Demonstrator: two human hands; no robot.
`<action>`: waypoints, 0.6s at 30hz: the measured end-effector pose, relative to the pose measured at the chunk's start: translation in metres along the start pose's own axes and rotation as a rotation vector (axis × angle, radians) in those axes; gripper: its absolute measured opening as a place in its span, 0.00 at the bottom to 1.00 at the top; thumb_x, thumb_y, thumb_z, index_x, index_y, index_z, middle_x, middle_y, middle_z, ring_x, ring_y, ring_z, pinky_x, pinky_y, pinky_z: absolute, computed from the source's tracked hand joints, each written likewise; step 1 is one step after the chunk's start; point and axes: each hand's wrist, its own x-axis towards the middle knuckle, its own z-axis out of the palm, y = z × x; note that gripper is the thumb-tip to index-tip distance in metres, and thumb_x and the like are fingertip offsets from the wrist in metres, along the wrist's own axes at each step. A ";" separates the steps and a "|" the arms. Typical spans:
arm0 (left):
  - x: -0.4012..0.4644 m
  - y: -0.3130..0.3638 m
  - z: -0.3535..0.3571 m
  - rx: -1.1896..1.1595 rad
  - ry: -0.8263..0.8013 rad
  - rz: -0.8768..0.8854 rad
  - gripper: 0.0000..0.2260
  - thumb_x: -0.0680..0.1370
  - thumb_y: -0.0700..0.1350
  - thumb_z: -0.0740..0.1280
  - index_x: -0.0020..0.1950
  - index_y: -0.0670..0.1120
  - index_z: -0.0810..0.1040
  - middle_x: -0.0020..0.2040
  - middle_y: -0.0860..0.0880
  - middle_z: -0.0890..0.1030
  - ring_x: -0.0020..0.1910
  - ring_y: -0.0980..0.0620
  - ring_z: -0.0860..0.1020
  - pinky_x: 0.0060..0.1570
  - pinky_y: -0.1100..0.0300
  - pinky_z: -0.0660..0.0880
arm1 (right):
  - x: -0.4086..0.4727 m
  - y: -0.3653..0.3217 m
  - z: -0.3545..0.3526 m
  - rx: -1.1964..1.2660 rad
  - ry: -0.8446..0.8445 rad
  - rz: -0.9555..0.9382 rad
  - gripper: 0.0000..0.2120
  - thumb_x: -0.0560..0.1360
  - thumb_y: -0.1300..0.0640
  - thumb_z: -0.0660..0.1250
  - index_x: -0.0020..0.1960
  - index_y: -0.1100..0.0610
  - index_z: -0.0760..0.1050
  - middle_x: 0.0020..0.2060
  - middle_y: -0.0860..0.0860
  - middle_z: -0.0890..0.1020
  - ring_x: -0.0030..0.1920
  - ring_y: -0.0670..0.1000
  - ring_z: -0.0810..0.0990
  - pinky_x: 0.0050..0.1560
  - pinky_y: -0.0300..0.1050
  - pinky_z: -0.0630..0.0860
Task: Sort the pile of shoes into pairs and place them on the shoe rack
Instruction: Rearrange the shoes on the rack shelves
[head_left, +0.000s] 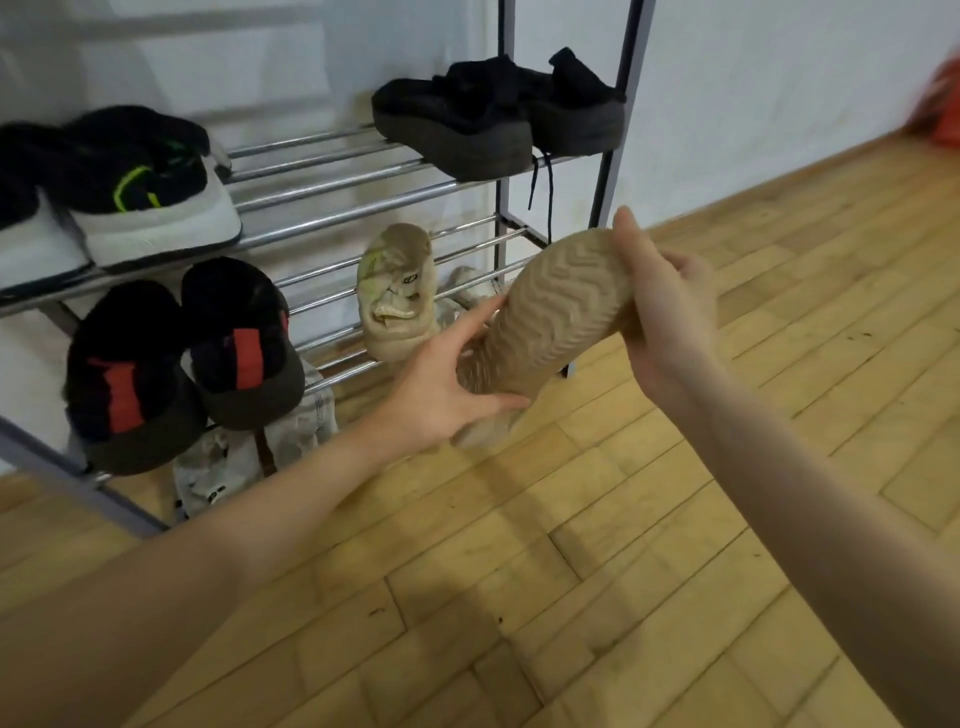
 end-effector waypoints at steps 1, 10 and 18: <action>-0.002 -0.003 0.001 -0.048 -0.019 -0.025 0.44 0.63 0.44 0.80 0.74 0.55 0.63 0.61 0.61 0.76 0.61 0.63 0.73 0.63 0.63 0.70 | 0.001 0.003 0.000 0.031 -0.032 0.057 0.17 0.79 0.48 0.65 0.39 0.59 0.79 0.36 0.51 0.84 0.42 0.49 0.84 0.52 0.49 0.81; -0.018 0.001 0.002 -0.951 -0.144 -0.448 0.22 0.69 0.39 0.69 0.63 0.42 0.74 0.49 0.45 0.84 0.48 0.47 0.83 0.48 0.52 0.81 | -0.003 0.047 -0.014 -0.309 -0.209 0.171 0.18 0.79 0.42 0.59 0.61 0.53 0.74 0.57 0.53 0.79 0.57 0.53 0.79 0.61 0.52 0.75; 0.001 -0.006 0.001 -1.093 -0.069 -0.541 0.18 0.72 0.44 0.67 0.61 0.41 0.75 0.50 0.44 0.83 0.50 0.47 0.82 0.53 0.51 0.80 | -0.034 0.080 -0.033 -0.511 -0.506 -0.018 0.34 0.67 0.34 0.65 0.71 0.40 0.63 0.60 0.43 0.76 0.55 0.41 0.78 0.51 0.39 0.76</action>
